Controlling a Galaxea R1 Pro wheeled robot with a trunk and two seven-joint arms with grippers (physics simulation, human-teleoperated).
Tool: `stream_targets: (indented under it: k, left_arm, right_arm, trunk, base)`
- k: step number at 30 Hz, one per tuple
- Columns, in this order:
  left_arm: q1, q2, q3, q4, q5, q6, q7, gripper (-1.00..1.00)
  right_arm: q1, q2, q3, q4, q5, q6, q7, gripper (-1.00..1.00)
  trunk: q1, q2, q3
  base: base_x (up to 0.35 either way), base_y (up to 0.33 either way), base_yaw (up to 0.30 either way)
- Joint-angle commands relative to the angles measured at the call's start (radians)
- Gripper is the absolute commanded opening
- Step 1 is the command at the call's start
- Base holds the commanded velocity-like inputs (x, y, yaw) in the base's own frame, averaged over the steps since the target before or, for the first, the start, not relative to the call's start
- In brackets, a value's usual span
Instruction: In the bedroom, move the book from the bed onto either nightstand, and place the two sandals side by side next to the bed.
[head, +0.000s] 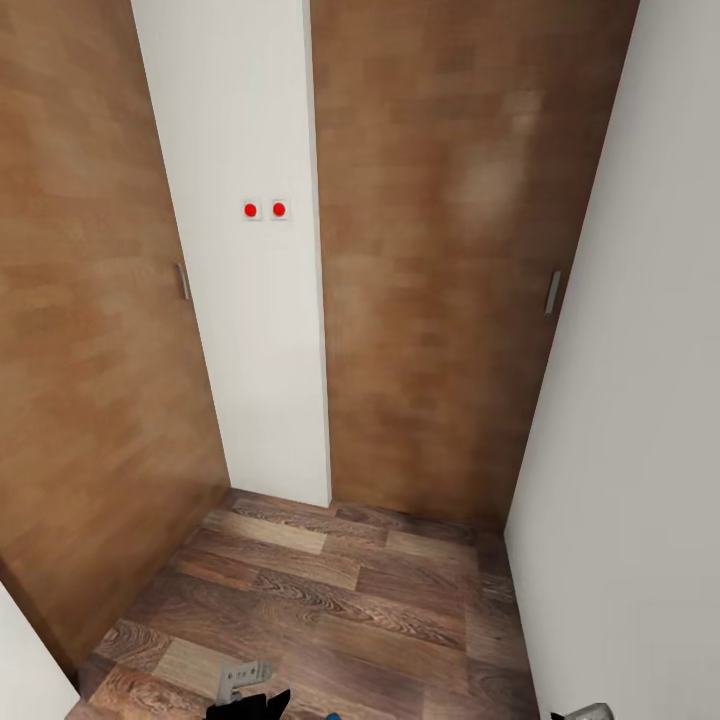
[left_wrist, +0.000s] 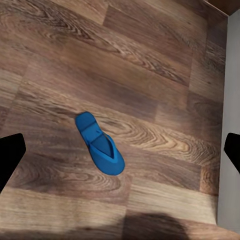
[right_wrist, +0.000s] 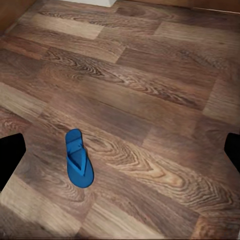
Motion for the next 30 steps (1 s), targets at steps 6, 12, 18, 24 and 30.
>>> stream_targets:
  k: [6,12,18,24,30]
  left_arm:
    - [0.000,-0.001,0.001,0.002,0.010,0.010,-0.006,1.00]
    - [0.000,-0.001,-0.005,0.003,0.010,0.009,-0.006,1.00]
    - [0.000,-0.001,-0.018,0.003,0.010,0.009,-0.006,1.00]
    - [0.000,-0.001,-0.019,0.003,0.010,0.009,-0.006,1.00]
    - [0.000,-0.001,-0.020,0.003,0.010,0.009,-0.006,1.00]
  right_arm:
    - [-0.001,0.022,0.006,-0.028,0.003,0.087,0.003,1.00]
    - [0.000,0.050,0.008,-0.118,0.053,0.187,0.002,1.00]
    - [0.000,0.056,0.007,-0.223,0.088,0.245,0.003,1.00]
    - [0.000,0.053,0.001,-0.251,0.088,0.251,0.003,1.00]
    - [-0.001,0.049,-0.009,-0.255,0.087,0.253,0.003,1.00]
  trunk:
    - [0.023,-0.043,-0.020]
    - [0.046,-0.085,-0.039]
    - [0.069,-0.127,-0.057]
    - [0.092,-0.169,-0.076]
    - [0.115,-0.211,-0.095]
  base:
    - [0.000,0.000,0.000]
    - [0.000,0.000,0.000]
    - [0.000,0.000,0.000]
    - [0.000,0.000,0.000]
    - [0.000,0.000,0.000]
